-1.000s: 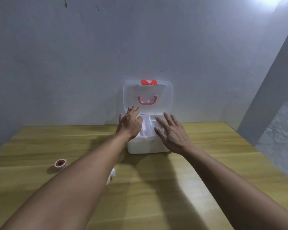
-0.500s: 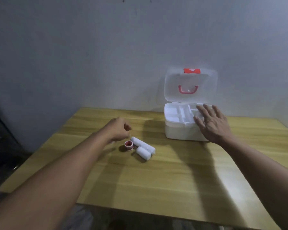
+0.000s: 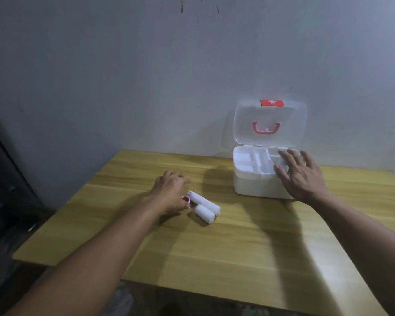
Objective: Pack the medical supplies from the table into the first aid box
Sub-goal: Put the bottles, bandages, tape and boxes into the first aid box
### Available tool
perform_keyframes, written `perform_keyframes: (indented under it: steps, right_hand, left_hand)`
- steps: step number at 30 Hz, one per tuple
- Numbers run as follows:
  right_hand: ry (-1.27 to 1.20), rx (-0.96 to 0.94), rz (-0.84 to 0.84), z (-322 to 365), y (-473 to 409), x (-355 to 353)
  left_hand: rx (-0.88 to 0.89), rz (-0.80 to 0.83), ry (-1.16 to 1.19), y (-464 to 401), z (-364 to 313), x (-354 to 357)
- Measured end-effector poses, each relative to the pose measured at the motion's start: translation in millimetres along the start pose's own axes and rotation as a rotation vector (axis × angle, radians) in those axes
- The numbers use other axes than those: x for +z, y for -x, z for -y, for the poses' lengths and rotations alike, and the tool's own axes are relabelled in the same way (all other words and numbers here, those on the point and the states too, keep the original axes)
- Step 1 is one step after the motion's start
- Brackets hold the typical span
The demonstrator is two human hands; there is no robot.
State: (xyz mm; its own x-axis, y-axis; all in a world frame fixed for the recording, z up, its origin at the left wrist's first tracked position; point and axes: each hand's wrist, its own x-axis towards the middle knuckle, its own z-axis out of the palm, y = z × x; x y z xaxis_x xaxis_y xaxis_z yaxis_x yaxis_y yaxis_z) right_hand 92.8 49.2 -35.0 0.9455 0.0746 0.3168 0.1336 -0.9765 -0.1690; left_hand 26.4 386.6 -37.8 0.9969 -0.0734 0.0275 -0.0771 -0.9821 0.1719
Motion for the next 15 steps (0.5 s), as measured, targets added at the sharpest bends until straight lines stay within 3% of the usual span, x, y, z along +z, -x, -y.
perform_keyframes:
  steps: [4, 15]
  right_hand:
    - [-0.006, 0.003, -0.016, -0.7, -0.5, 2.3]
    - [-0.017, 0.006, -0.042, 0.7, 0.9, 3.7]
  left_hand:
    - [-0.165, 0.041, 0.104, 3.8, 16.8, 2.3]
    - [-0.11, -0.042, 0.336, 19.2, -0.6, 13.0]
